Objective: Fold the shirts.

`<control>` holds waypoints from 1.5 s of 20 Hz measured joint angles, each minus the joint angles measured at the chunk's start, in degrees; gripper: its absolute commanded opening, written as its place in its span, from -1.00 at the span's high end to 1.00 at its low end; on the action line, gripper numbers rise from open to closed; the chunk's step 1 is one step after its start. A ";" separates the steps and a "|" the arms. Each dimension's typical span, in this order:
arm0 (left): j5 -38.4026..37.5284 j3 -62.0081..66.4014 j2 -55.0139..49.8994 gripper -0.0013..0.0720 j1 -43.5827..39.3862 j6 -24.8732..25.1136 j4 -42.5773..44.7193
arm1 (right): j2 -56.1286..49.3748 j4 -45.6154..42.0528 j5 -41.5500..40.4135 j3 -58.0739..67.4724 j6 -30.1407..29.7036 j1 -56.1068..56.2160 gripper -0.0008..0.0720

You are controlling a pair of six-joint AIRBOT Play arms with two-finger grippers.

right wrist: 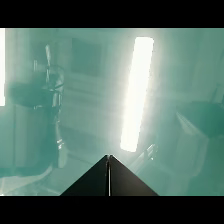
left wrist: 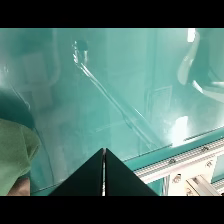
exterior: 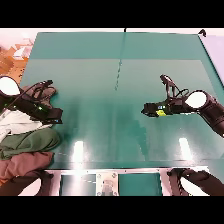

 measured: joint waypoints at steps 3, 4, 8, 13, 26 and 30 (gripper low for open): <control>0.00 0.00 0.00 0.91 0.00 0.00 0.02 | 0.00 0.00 0.00 0.00 0.00 -0.02 0.92; 0.00 0.00 0.00 0.91 0.00 0.00 0.02 | 0.02 0.00 0.00 0.00 0.00 0.00 0.92; 0.00 0.00 0.00 0.91 0.00 0.00 0.02 | 0.02 0.00 0.00 0.00 0.00 -0.02 0.92; 0.00 0.00 0.00 0.91 0.00 0.00 0.02 | 0.00 0.02 -0.02 0.00 0.00 -0.02 0.92; 21.55 0.02 -0.94 -0.95 0.85 -1.25 13.16 | 0.02 0.59 -4.00 0.00 0.26 0.00 -0.05; 32.92 1.07 -5.33 -0.96 6.62 -2.12 26.36 | 0.00 0.59 -7.21 0.00 0.50 0.00 -0.21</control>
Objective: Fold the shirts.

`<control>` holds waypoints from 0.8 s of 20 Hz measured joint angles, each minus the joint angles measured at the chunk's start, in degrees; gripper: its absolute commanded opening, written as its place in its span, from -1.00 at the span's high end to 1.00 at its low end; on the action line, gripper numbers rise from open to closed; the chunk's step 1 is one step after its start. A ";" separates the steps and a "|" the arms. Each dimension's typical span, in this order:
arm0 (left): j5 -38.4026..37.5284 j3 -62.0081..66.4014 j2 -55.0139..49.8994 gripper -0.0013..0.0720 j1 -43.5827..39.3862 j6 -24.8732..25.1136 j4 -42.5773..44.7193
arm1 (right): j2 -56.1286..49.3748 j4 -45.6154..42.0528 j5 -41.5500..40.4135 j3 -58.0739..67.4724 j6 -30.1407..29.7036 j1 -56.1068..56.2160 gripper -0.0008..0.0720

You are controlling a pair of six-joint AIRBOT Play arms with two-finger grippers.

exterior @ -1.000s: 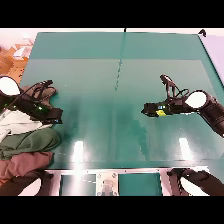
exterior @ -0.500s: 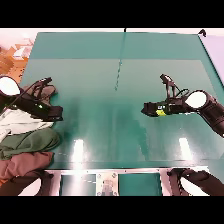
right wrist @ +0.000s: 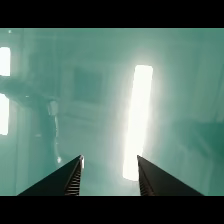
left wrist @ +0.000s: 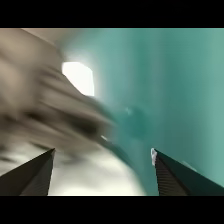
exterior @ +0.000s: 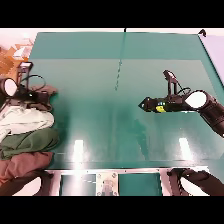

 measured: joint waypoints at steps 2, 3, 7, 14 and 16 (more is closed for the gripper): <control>4.72 0.72 -3.52 -0.96 4.07 -0.02 3.98 | 0.02 -0.04 -1.68 0.00 0.04 0.00 -0.21; 6.47 0.96 -5.70 -0.95 5.92 0.42 5.31 | 0.00 -0.04 -2.47 0.00 0.07 0.00 -0.21; 12.02 1.40 -14.36 -0.61 9.49 5.66 7.32 | 0.00 -0.09 -4.52 0.00 0.11 0.00 -0.20; 17.59 6.36 -19.50 0.91 9.92 8.55 7.54 | 0.00 -0.02 -5.18 0.09 0.15 -0.07 0.46; 13.18 11.91 -17.73 0.91 8.20 9.22 5.97 | 0.00 0.17 -3.43 0.85 0.17 -0.81 0.65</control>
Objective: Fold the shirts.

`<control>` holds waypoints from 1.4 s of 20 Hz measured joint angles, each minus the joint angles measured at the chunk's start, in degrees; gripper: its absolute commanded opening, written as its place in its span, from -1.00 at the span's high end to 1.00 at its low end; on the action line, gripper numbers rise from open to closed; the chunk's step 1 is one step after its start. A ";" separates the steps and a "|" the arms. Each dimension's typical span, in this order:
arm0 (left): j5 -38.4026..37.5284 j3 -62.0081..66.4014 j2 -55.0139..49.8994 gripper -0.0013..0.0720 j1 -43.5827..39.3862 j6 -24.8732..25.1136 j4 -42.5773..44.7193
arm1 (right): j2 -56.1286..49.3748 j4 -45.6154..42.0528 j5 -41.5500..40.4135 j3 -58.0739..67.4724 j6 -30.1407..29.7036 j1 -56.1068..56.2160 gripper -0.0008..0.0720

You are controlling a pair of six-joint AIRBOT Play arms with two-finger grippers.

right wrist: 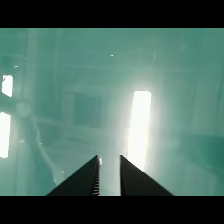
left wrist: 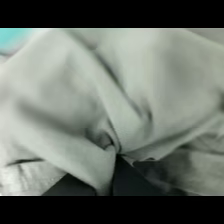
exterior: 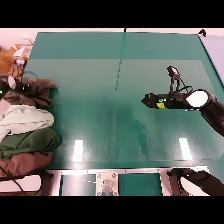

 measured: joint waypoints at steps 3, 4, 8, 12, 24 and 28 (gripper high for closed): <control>-8.15 9.70 4.94 0.91 -4.92 2.51 -6.14 | 0.00 0.15 4.94 2.69 -0.02 -3.34 0.65; -10.34 12.81 6.82 0.91 -7.15 3.19 -8.92 | 0.00 0.15 6.67 3.91 -0.02 -5.09 0.67; -16.85 22.84 11.89 0.91 -17.79 4.48 -22.99 | 0.02 0.24 12.33 8.83 -1.31 -12.96 0.67; -18.88 25.99 11.26 0.91 -28.26 3.26 -34.01 | 0.02 0.22 16.55 11.78 -2.64 -19.98 0.44; -24.59 29.44 -6.34 -0.92 -37.44 -1.44 -43.08 | -0.59 -2.14 19.50 11.89 -3.67 -25.46 -0.23; -30.47 27.93 -7.85 -0.92 -29.38 -3.41 -43.47 | -0.94 -1.55 18.40 3.06 -3.85 -23.85 -0.22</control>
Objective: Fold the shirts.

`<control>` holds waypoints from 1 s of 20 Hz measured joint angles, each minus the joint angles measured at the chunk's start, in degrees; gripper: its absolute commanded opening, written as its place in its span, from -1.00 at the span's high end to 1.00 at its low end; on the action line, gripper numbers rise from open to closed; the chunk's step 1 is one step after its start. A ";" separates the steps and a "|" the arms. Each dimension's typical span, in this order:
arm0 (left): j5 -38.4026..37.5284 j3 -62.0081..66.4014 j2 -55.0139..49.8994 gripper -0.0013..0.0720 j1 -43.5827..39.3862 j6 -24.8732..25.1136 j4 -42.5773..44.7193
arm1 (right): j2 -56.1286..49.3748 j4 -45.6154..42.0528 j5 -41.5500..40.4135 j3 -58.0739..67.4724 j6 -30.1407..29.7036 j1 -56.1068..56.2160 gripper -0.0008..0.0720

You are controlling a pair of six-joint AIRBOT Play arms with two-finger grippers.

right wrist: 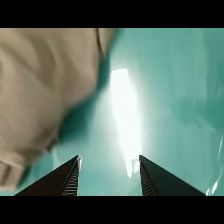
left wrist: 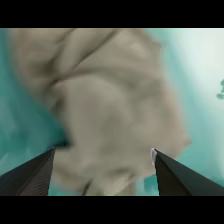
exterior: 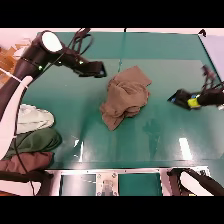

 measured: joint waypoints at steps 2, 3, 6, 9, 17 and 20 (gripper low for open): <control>-1.90 -3.78 -0.37 -0.92 1.90 -0.22 -0.48 | -0.42 3.80 -3.58 -6.86 -1.68 2.56 -0.22; -2.40 -6.25 -0.70 -0.92 2.27 -0.20 -0.68 | -1.03 6.47 -6.10 -9.90 -3.06 4.24 -0.22; 0.02 -13.79 -0.98 -0.92 2.47 1.40 -4.66 | -4.83 13.49 -12.76 -13.62 -7.04 7.72 -0.22; 2.93 -19.30 -1.05 -0.92 1.53 4.96 -8.79 | -10.86 17.42 -15.78 -9.18 -9.73 7.65 -0.22; 21.66 -23.12 -6.99 -0.78 -0.70 13.38 -21.59 | -33.64 20.92 -11.74 14.45 -11.63 5.86 -0.19; 24.13 -23.32 -10.97 0.52 -2.84 20.28 -31.67 | -40.39 23.28 -9.86 20.87 -11.76 5.86 0.16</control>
